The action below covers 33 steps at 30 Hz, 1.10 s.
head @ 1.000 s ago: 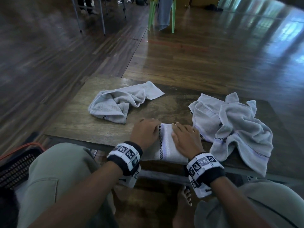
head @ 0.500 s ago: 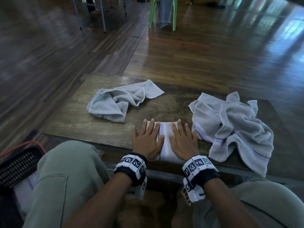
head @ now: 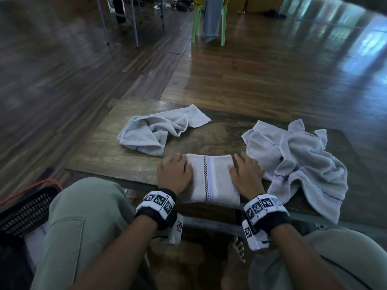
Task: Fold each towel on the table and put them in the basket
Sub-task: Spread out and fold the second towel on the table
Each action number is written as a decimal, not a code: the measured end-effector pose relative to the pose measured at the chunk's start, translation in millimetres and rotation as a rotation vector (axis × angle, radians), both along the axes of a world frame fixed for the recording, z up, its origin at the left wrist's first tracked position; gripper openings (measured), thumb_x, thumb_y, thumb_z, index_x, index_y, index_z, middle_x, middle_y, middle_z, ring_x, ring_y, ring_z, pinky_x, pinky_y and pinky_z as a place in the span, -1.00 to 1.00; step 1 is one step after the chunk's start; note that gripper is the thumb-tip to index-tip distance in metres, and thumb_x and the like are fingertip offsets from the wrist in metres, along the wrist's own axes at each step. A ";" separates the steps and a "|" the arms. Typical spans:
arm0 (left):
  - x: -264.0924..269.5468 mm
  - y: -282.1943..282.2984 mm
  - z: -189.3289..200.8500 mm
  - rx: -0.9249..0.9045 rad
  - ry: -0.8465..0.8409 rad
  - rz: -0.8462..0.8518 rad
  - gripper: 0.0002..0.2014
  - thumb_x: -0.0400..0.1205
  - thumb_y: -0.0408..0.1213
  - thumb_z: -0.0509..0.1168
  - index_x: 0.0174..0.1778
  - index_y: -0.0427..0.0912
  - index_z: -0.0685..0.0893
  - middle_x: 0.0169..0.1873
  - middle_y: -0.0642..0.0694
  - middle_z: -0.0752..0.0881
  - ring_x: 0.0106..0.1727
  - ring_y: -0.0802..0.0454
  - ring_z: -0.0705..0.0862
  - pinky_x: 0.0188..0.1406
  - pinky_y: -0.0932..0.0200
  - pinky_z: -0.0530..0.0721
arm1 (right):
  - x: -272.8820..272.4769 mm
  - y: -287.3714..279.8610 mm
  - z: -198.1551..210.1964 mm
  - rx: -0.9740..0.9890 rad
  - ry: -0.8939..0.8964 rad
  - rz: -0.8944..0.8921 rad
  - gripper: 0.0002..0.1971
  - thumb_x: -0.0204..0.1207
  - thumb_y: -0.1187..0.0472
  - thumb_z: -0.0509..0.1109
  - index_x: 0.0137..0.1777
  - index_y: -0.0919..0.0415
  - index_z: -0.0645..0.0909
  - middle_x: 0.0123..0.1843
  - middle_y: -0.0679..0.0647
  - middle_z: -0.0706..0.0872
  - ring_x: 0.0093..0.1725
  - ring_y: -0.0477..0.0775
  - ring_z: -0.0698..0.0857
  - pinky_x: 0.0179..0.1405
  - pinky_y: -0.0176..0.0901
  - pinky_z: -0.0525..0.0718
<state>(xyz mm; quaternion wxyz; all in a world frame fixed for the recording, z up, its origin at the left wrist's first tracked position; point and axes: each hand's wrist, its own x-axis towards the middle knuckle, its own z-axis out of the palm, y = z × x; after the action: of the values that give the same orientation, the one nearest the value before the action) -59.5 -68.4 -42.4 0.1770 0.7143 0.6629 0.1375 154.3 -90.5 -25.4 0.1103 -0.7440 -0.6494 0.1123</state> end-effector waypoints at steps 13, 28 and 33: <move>6.2 -5.3 3.2 -0.155 -0.148 0.145 -0.58 0.54 0.13 0.25 0.02 -0.17 0.65 -0.03 -0.14 0.70 -0.01 -0.13 0.67 -0.09 0.05 0.58 | -5.5 -12.2 4.2 -0.184 0.209 -0.112 -0.64 0.48 -0.10 0.26 -0.13 0.19 0.70 -0.15 0.11 0.75 -0.11 0.12 0.71 -0.03 0.12 0.69; 6.9 -10.1 16.2 -0.177 -0.606 0.240 -0.75 0.60 -0.16 0.29 0.11 -0.20 0.51 0.00 -0.08 0.62 0.00 -0.01 0.58 -0.06 0.11 0.51 | -11.0 -3.3 8.4 -0.225 0.497 -0.194 -0.76 0.44 0.10 0.40 -0.38 0.21 0.54 -0.37 0.06 0.60 -0.27 0.03 0.59 -0.19 -0.07 0.53; 0.3 -10.0 12.9 -0.254 -0.778 0.296 -0.70 0.56 -0.21 0.35 0.17 -0.20 0.52 0.05 -0.09 0.65 0.06 -0.01 0.62 0.01 0.07 0.57 | -17.0 -7.8 15.1 -0.209 0.670 -0.210 -0.69 0.47 0.15 0.41 0.14 0.29 0.50 0.00 0.11 0.63 0.03 0.09 0.63 -0.03 -0.04 0.59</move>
<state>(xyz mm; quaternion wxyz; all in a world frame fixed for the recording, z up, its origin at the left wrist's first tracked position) -59.2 -78.4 -29.5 0.4784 0.4791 0.6537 0.3379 137.3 -98.3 -10.3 0.2509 -0.7358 -0.4825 0.4036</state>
